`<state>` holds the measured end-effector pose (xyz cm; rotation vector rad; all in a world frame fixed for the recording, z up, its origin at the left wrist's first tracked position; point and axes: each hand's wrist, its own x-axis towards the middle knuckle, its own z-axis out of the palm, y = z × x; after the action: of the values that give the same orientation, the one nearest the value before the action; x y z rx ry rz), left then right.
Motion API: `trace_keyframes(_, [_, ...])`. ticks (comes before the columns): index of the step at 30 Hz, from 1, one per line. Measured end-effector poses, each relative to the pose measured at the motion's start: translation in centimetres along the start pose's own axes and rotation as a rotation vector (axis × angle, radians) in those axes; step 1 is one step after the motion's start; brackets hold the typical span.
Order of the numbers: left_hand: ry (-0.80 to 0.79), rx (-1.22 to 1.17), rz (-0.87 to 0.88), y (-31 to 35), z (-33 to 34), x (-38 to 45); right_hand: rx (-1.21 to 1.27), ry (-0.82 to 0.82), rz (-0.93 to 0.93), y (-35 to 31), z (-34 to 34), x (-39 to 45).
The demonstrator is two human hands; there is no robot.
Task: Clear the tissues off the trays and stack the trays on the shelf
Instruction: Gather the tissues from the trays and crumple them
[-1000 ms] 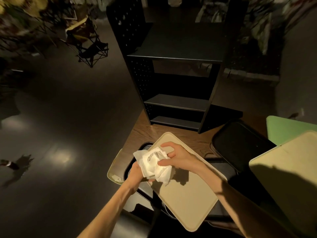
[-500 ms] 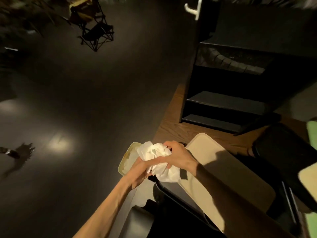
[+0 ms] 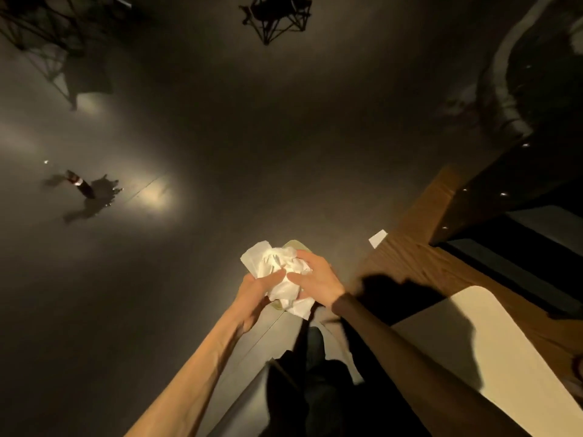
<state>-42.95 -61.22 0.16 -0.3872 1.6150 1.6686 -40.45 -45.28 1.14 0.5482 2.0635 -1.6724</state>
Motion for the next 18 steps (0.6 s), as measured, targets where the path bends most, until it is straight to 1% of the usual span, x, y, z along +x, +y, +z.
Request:
trace_keyframes(2, [0.047,-0.025,-0.026,-1.2,-1.9,2.0,0.023,0.067,0.026,1.0,2.5,2.7])
trace_keyframes(5, [0.16,-0.083,-0.08,-3.4,-4.3,5.7,0.104,0.144,0.155,3.9,5.8,7.0])
trace_keyframes(8, [0.304,-0.117,-0.111,-6.2,-6.9,10.0,0.049,0.221,0.226,8.3,8.9,12.2])
trace_keyframes(10, [0.369,-0.099,-0.129,-8.5,-8.6,12.9,0.005,0.264,0.284,11.8,10.8,15.9])
trace_keyframes(12, [0.412,-0.07,-0.166,-11.2,-10.2,15.7,0.045,0.32,0.345,14.8,12.5,19.3])
trace_keyframes(14, [0.434,-0.05,-0.205,-14.0,-11.6,18.3,0.15,0.386,0.413,17.4,14.0,22.2])
trace_keyframes(18, [0.416,-0.024,-0.215,-19.2,-14.1,24.0,0.315,0.475,0.492,24.6,17.6,27.8])
